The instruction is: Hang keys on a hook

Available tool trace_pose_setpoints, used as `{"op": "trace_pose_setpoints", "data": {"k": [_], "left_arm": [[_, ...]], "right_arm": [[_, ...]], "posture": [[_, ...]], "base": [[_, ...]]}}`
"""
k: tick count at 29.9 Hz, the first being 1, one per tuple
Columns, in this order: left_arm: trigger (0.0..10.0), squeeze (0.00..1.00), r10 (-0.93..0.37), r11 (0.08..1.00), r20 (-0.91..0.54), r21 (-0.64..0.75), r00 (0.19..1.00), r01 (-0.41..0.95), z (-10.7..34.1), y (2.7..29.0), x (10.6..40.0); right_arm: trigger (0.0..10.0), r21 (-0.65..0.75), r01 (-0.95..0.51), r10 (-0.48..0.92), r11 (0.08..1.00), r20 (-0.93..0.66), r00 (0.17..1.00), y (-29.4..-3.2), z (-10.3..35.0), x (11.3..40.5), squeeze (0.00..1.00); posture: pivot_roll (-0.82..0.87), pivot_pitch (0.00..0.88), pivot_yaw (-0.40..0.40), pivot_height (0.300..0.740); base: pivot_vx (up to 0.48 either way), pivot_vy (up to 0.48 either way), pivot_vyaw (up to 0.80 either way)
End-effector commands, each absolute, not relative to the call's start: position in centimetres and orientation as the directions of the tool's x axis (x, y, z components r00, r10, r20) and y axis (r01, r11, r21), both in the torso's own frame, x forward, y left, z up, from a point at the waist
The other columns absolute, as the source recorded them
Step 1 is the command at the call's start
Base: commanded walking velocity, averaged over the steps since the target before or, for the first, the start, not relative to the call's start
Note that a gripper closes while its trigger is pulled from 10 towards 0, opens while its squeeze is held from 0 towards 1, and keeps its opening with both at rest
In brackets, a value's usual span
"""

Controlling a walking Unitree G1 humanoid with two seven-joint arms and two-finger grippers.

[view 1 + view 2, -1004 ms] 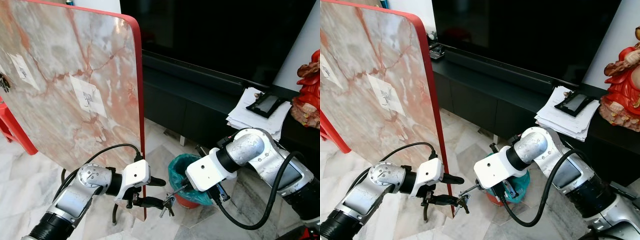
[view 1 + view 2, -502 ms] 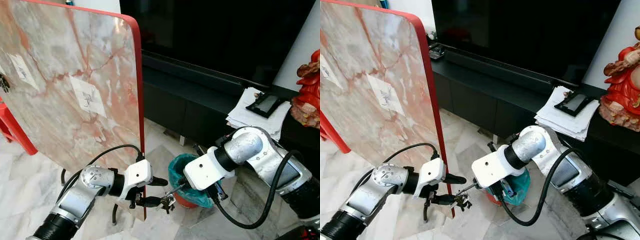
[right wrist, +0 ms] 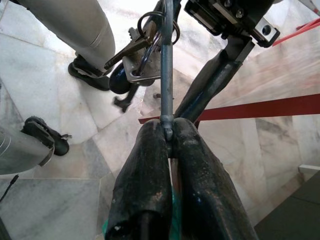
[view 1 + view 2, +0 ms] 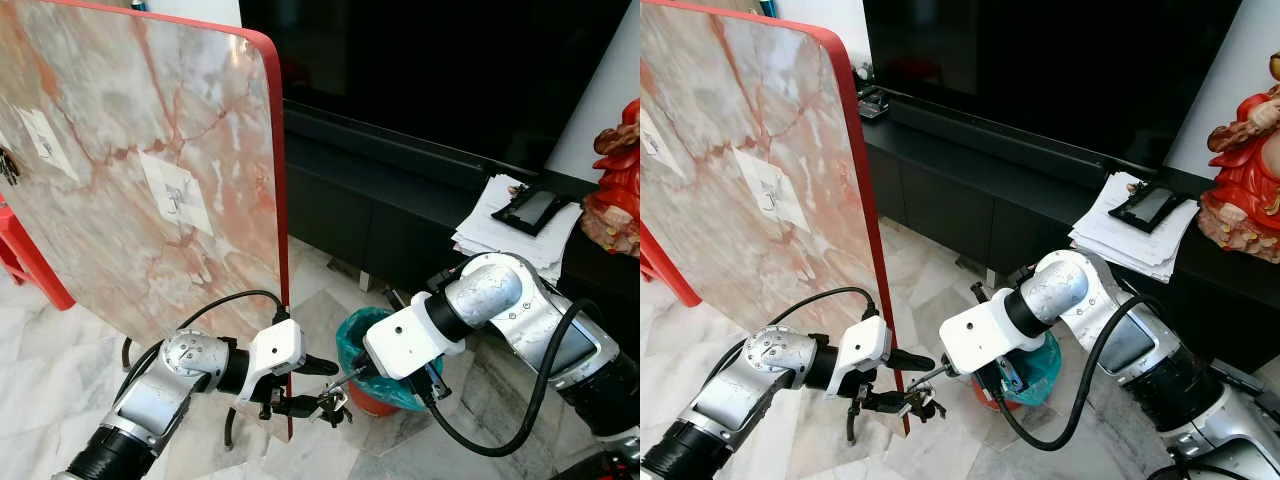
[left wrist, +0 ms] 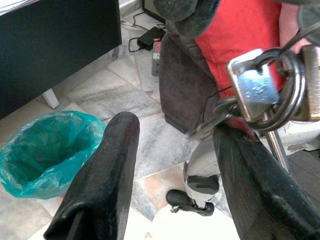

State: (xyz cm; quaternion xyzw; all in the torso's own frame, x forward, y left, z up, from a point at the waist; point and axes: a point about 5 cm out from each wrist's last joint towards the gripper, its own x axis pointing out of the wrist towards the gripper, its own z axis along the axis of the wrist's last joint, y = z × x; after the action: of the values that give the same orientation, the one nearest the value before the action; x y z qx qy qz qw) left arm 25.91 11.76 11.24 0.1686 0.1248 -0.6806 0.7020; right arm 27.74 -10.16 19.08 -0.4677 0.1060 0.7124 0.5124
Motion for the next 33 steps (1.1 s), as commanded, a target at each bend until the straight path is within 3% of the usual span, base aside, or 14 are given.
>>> {"op": "trace_pose_setpoints", "data": {"k": [1, 11, 12, 13, 14, 26, 29, 33], "left_arm": [[10.0, 0.00, -0.913, 0.004, -0.407, 0.078, 0.036, 0.997, 11.82, 11.76, 25.96], [10.0, 0.00, -0.914, 0.007, -0.404, 0.077, 0.038, 0.997, 11.87, 11.80, 25.94], [8.7, 0.00, -0.913, 0.010, -0.407, 0.075, 0.040, 0.997, 11.82, 11.82, 25.98], [5.3, 0.00, -0.912, 0.013, -0.408, 0.076, 0.043, 0.997, 11.80, 11.83, 26.02], [0.0, 0.00, -0.912, 0.018, -0.407, 0.075, 0.047, 0.997, 11.75, 11.84, 26.09], [0.1, 0.00, -0.915, 0.024, -0.400, 0.062, 0.047, 0.998, 11.39, 11.82, 25.93], [0.7, 0.00, -0.916, 0.027, -0.398, 0.061, 0.049, 0.998, 11.33, 11.83, 25.96], [0.7, 0.00, -0.918, 0.035, -0.392, 0.065, 0.058, 0.997, 11.30, 11.70, 26.09]], "right_arm": [[0.0, -0.345, -0.822, 0.638, -0.454, -0.769, -0.030, -10.07, 19.43, 27.88, 0.00], [0.0, -0.344, -0.824, 0.639, -0.450, -0.769, -0.028, -10.15, 19.37, 27.93, 0.00], [0.0, -0.345, -0.823, 0.641, -0.451, -0.767, -0.029, -10.11, 19.41, 27.90, 0.00], [0.0, -0.346, -0.823, 0.641, -0.451, -0.767, -0.029, -10.10, 19.43, 27.89, 0.00], [0.0, -0.347, -0.822, 0.642, -0.452, -0.766, -0.029, -10.08, 19.44, 27.90, 0.00], [0.0, -0.357, -0.816, 0.666, -0.455, -0.744, -0.046, -9.59, 19.77, 27.71, 0.00], [0.0, -0.363, -0.814, 0.671, -0.454, -0.740, -0.045, -9.49, 19.94, 27.76, 0.00], [0.0, -0.362, -0.813, 0.677, -0.455, -0.734, -0.053, -9.37, 20.02, 27.72, 0.00]], "posture": [[0.04, 0.050, -0.025, 0.740], [0.04, 0.051, -0.024, 0.740], [0.04, 0.051, -0.024, 0.740], [0.04, 0.051, -0.024, 0.740], [0.04, 0.051, -0.024, 0.740], [0.04, 0.050, -0.025, 0.740], [0.04, 0.050, -0.025, 0.740], [0.04, 0.049, -0.026, 0.740]], "base": [[0.000, 0.000, 0.00], [0.000, 0.000, 0.00], [0.000, 0.000, 0.00], [0.000, 0.000, 0.00], [0.000, 0.000, 0.00], [0.000, 0.000, 0.00], [0.000, 0.000, 0.00], [0.000, 0.000, 0.00]]}}
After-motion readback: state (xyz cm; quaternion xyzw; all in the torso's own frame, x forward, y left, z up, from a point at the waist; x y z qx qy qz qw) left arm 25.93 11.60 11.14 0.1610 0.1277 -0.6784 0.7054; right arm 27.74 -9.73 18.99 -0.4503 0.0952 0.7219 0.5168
